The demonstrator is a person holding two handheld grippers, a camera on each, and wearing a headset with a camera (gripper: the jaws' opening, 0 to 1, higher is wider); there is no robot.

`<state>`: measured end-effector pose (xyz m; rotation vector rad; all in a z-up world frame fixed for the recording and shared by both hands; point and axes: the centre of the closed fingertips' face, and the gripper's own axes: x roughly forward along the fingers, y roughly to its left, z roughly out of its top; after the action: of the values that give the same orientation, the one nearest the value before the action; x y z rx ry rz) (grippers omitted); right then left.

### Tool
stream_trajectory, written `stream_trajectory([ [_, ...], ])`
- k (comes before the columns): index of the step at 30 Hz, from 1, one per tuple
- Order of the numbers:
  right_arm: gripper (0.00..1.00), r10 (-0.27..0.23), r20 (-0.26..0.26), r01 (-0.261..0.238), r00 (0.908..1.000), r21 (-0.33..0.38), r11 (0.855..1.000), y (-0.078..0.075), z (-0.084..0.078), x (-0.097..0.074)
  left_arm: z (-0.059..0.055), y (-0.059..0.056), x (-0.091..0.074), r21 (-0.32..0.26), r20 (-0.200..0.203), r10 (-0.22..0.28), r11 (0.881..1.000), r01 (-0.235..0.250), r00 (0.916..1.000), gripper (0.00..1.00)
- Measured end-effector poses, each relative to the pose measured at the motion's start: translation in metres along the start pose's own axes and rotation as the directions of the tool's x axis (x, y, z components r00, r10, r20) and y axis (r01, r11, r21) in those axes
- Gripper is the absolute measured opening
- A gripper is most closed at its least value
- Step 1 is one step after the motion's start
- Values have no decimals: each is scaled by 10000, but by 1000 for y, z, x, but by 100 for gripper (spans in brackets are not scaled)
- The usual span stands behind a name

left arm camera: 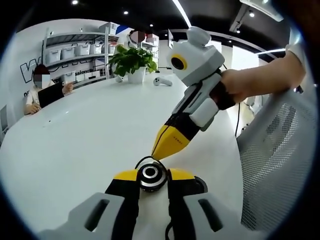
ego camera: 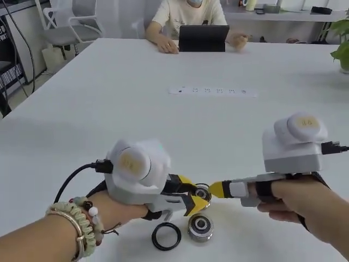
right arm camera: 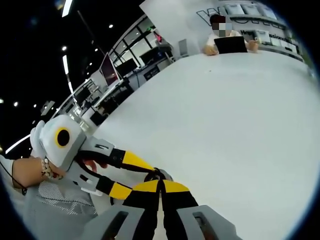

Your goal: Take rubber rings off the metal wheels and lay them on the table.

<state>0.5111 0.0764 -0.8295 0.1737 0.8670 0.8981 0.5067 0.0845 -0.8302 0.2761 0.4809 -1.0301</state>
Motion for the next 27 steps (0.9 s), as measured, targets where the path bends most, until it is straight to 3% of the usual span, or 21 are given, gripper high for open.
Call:
stream_trajectory([
  [4, 0, -21, 20, 21, 10000, -32, 10000, 1, 0, -1, 8, -3, -4, -49, 107, -163, 9999, 163, 9998, 24],
  [8, 0, -106, -20, 106, 9999, -185, 9998, 1, -1, -2, 13, -4, -8, 859, -66, -162, 9962, 167, 9998, 26],
  [10, 0, -76, 17, 77, 10000, -180, 9998, 2, 0, -3, 19, -5, -11, 833, 17, -221, 9963, 218, 9998, 28],
  [13, 0, -112, 22, 113, 9999, -269, 9996, 4, 1, -3, 29, -11, -14, 353, 345, -596, 9977, 584, 9976, 36],
  [18, 0, -95, -2, 95, 10000, -482, 9988, 7, 2, -3, 42, -11, -23, 610, 363, -695, 9959, 672, 9969, 40],
  [22, 0, -73, 10, 74, 10000, -606, 9981, 8, 4, -4, 63, -12, -33, 277, 920, -797, 9966, 775, 9926, 42],
  [27, 0, -11, 51, 14, 10000, -640, 9980, 7, 6, -5, 74, -14, -54, 829, 981, -747, 9943, 667, 9924, 44],
])
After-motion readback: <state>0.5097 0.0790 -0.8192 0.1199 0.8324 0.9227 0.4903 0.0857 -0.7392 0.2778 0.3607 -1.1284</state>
